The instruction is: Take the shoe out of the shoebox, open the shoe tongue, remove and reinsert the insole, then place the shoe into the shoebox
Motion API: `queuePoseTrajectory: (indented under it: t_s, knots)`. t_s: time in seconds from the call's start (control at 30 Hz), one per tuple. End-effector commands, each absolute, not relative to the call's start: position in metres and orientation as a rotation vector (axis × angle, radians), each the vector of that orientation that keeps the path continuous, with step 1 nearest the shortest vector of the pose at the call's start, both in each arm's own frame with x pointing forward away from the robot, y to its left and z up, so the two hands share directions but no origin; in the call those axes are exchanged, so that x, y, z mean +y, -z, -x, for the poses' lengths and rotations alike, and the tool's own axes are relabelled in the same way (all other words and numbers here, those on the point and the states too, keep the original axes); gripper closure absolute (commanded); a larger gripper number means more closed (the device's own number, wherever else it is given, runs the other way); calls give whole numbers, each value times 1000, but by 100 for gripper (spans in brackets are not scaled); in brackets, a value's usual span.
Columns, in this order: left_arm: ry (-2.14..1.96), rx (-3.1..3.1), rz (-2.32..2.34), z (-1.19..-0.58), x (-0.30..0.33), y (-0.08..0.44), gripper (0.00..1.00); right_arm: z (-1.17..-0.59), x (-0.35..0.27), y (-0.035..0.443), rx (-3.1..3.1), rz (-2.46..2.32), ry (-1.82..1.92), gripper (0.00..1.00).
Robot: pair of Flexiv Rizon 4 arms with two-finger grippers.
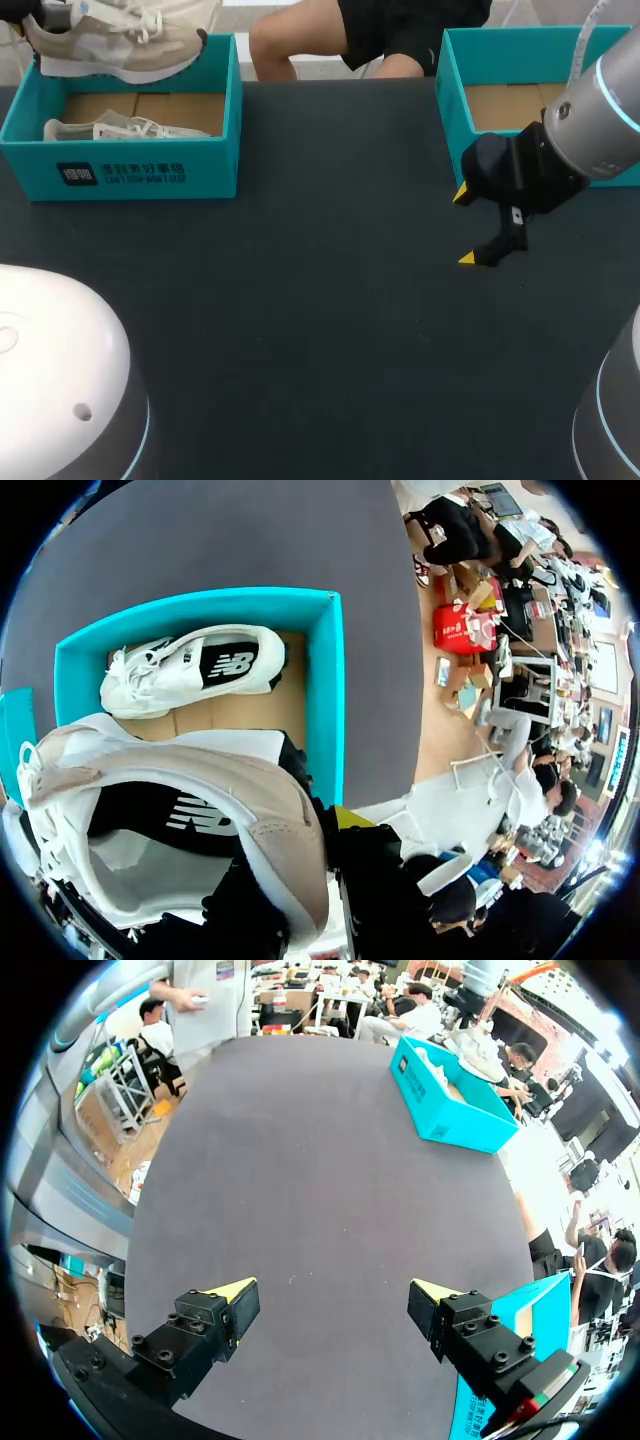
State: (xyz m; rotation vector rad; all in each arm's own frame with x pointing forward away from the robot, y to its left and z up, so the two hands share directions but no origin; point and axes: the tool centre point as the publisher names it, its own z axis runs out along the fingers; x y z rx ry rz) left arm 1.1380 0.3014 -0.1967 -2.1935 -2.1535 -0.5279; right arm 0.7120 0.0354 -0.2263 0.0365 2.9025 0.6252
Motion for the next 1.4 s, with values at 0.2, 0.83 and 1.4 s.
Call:
queuePoseTrajectory:
  t_s: [0.2,0.83,1.4]
  knots:
    - [527,-2157,2180,-1138,308,229,100,-712,36,227,2902,-38,-623,0]
    - [460,-2197,2059,-1180,312,292,100,-712,36,227,2902,-38,-623,0]
    - [431,-2166,2021,-1184,305,340,100,-712,36,227,2902,-38,-623,0]
